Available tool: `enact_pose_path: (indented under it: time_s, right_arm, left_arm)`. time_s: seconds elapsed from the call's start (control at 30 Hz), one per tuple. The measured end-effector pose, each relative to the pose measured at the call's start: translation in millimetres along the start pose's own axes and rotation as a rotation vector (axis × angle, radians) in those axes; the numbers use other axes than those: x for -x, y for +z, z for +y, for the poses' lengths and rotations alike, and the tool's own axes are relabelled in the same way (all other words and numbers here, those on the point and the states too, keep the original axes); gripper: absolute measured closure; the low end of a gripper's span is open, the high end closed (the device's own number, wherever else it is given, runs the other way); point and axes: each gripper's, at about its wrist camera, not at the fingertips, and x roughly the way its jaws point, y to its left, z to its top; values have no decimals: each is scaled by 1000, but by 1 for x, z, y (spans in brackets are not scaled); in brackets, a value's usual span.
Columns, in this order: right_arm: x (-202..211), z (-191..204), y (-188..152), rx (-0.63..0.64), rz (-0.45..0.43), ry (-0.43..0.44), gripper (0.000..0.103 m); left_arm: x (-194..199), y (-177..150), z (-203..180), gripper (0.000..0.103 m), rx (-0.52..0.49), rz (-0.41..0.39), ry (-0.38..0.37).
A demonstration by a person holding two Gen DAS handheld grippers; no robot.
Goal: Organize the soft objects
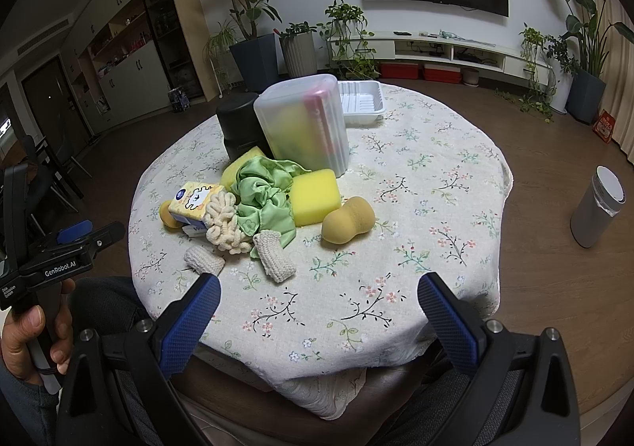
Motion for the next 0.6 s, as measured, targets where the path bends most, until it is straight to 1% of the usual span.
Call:
enact_pose_path:
  time_s: [0.6]
  right_arm:
    - [-1,0,0,-3,1,3,1]
  left_arm:
    - [1,2,-1,0,0,-2,-17]
